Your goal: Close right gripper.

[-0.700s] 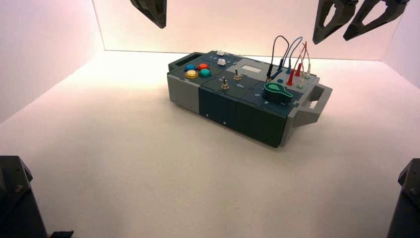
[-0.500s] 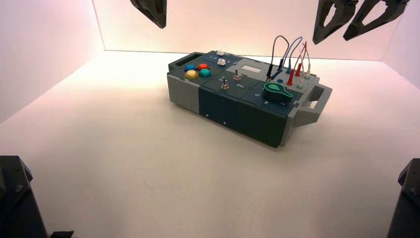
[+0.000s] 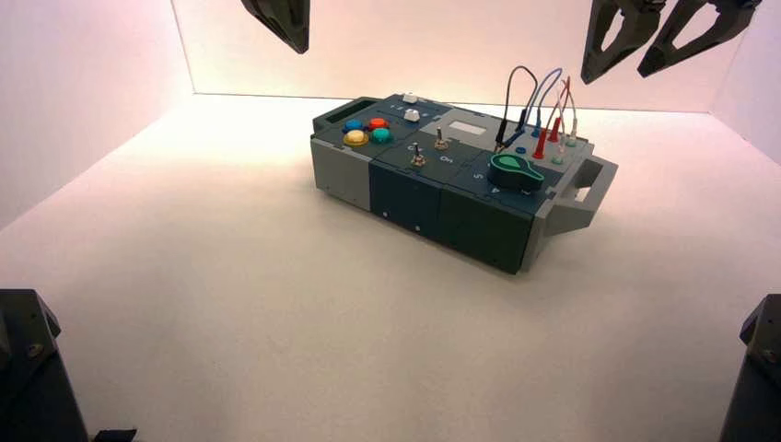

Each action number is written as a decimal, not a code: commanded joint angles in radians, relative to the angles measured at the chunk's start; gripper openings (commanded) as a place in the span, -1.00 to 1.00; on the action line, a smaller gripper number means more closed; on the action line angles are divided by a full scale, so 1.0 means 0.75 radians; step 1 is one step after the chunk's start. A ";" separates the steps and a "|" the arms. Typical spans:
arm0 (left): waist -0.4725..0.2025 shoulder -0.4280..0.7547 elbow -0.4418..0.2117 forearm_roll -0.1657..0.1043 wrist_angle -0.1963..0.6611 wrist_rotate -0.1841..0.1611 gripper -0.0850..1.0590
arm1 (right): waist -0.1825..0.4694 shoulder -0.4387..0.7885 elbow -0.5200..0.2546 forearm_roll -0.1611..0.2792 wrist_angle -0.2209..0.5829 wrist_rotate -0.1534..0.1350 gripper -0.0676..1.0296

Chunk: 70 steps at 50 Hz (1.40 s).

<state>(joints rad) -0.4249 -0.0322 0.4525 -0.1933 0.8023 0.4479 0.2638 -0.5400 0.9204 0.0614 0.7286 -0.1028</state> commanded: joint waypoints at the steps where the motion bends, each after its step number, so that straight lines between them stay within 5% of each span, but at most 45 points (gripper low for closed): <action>1: -0.006 -0.035 -0.016 -0.002 -0.006 0.008 -0.91 | 0.002 -0.002 -0.020 0.004 -0.010 0.004 0.92; 19: -0.008 -0.033 -0.018 -0.004 -0.006 0.008 -0.91 | 0.002 0.000 -0.018 0.004 -0.012 0.004 0.85; 43: -0.006 -0.033 -0.016 -0.002 -0.006 0.008 -0.91 | 0.002 0.012 -0.020 -0.006 0.016 0.004 -0.55; 52: -0.006 -0.033 -0.016 -0.004 -0.006 0.006 -0.91 | 0.002 0.016 -0.022 -0.020 0.039 0.002 -0.94; 70: -0.006 -0.031 -0.018 -0.004 -0.006 0.008 -0.91 | 0.000 0.020 -0.025 -0.022 0.041 0.002 -0.92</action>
<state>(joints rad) -0.4249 -0.0322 0.4525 -0.1948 0.8023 0.4479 0.2623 -0.5200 0.9204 0.0445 0.7639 -0.1028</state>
